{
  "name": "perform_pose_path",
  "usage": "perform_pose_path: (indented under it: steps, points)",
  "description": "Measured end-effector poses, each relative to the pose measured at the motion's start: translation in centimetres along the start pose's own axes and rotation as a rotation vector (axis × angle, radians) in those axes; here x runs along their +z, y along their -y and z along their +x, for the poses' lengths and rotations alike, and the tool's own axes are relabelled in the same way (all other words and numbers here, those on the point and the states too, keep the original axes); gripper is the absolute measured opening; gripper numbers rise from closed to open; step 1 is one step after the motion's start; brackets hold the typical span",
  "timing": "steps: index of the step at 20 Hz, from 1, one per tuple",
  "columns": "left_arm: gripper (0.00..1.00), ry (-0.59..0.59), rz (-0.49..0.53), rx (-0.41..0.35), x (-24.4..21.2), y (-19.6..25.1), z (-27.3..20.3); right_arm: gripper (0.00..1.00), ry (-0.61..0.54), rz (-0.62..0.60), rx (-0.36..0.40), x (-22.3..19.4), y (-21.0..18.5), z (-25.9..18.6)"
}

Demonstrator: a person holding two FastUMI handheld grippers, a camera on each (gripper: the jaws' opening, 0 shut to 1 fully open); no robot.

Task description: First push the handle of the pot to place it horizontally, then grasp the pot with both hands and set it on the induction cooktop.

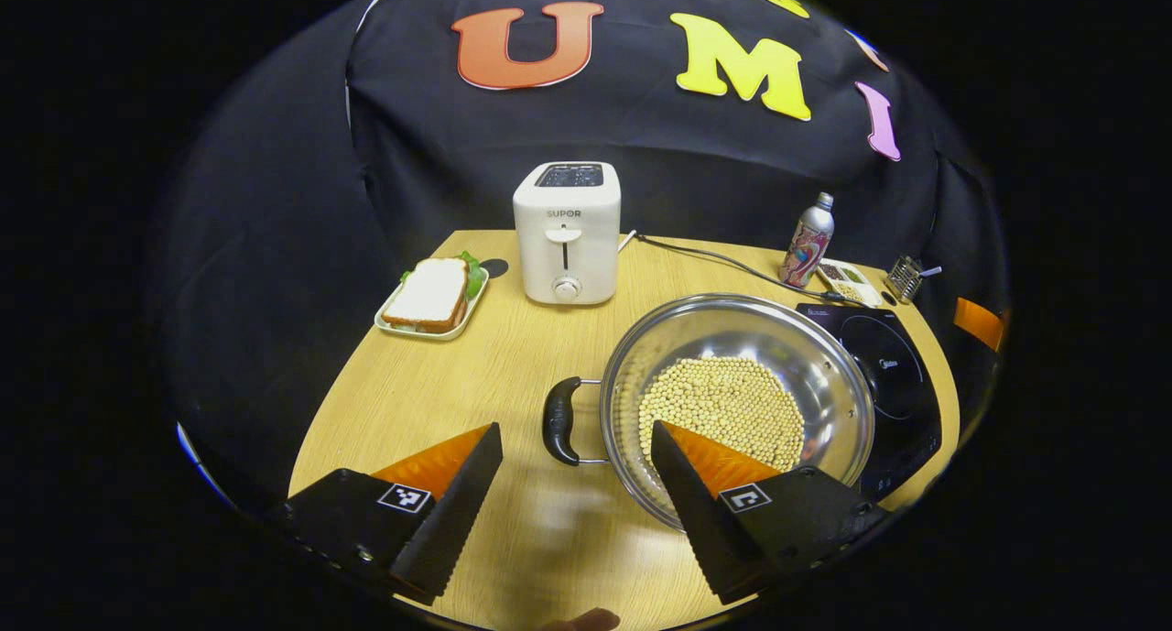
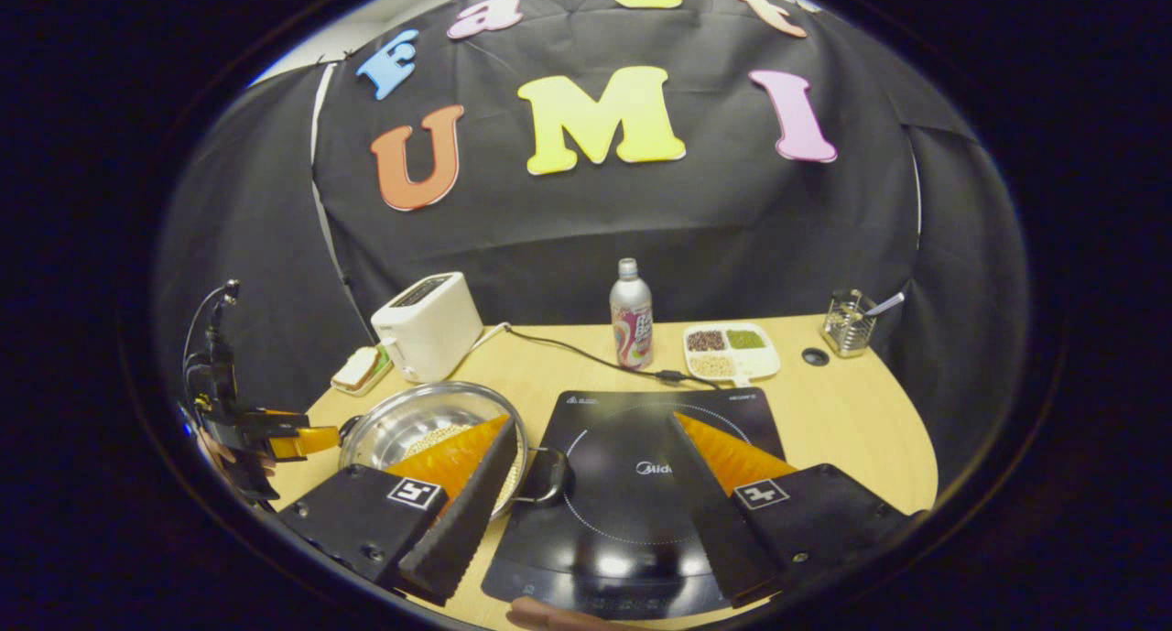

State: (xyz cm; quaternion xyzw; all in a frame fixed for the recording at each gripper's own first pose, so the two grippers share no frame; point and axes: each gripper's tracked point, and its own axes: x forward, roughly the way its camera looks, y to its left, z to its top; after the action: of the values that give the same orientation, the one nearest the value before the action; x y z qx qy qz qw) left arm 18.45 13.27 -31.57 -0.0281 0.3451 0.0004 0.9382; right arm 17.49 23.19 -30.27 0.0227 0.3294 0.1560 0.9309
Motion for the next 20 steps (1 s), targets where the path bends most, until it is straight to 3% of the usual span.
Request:
perform_pose_path:
  steps: [9,10,11,12,14,15,16,17,18,19,20]
  points:
    - [0.98,-0.063,0.011,0.007,-0.9,-0.7,4.0,1.0,-0.189,-0.007,0.016,-5.9,-3.3,6.3]
    - [0.89,-0.076,0.017,0.007,-1.2,-0.9,4.4,1.0,-0.208,-0.013,0.004,-6.4,-3.5,6.9]
    - [0.98,-0.085,0.01,0.003,-1.3,-0.7,4.9,0.99,-0.23,-0.017,-0.004,-7.0,-3.7,7.4]
    - [0.98,-0.096,-0.009,-0.016,-1.3,-0.3,5.3,1.0,-0.261,-0.017,0.013,-7.7,-4.2,7.9]
    - [0.98,-0.124,-0.032,-0.049,-1.3,0.2,5.6,0.92,-0.326,-0.012,0.007,-9.2,-4.4,8.5]
    - [0.95,-0.133,-0.03,-0.046,-1.4,0.0,5.8,0.89,-0.348,-0.013,-0.006,-9.5,-4.1,8.8]
    - [0.89,-0.14,-0.027,-0.05,-1.4,0.0,6.0,0.95,-0.338,-0.021,-0.007,-9.1,-4.1,8.9]
    - [0.83,-0.151,-0.041,-0.073,-1.4,0.4,6.2,0.89,-0.35,-0.026,-0.004,-9.2,-4.2,9.1]
    - [0.72,-0.161,-0.053,-0.077,-1.5,0.6,6.4,0.88,-0.382,-0.022,0.001,-9.5,-4.5,9.1]
    - [0.74,-0.176,-0.053,-0.083,-1.4,0.8,6.2,0.92,-0.382,-0.034,0.0,-9.3,-4.7,9.2]
    - [0.77,-0.179,-0.044,-0.081,-1.9,0.7,6.9,0.87,-0.418,-0.058,0.015,-9.7,-5.0,8.9]
